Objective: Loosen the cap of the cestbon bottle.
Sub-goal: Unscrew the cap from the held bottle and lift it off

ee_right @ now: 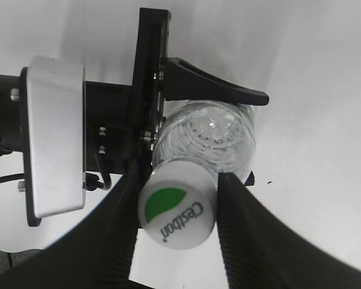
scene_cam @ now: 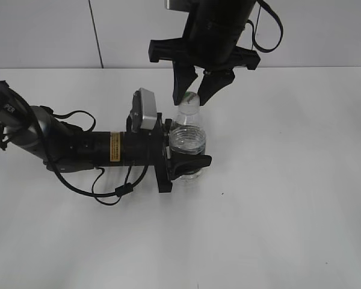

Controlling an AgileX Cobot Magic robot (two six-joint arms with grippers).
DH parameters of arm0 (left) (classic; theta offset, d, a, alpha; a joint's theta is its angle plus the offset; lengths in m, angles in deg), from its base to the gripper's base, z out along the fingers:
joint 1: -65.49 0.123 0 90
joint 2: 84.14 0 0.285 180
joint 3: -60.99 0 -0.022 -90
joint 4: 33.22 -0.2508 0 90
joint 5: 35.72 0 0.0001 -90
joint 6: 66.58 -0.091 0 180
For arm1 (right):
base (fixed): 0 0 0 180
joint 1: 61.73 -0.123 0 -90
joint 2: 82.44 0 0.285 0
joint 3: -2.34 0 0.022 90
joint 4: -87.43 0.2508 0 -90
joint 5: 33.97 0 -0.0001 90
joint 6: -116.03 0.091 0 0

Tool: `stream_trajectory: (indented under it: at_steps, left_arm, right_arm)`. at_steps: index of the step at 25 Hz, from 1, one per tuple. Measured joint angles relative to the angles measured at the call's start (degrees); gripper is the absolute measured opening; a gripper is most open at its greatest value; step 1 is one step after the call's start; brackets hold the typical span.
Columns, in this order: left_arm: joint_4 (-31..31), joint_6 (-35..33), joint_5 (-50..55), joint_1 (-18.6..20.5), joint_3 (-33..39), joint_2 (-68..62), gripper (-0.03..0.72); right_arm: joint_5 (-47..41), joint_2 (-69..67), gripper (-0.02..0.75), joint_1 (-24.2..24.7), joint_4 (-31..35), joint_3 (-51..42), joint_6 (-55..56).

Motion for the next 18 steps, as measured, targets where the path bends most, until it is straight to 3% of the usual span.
stream_trajectory:
  at_steps: [8,18]
  left_arm:
    - [0.09,0.0,0.14,0.0,0.0,0.0,0.403]
    - [0.34,0.0,0.25,0.0,0.0,0.0,0.403]
  right_arm:
    - [-0.04,0.0,0.307,0.0,-0.59,0.0,-1.48]
    - [0.06,0.0,0.305,0.0,-0.65,0.0,-15.85]
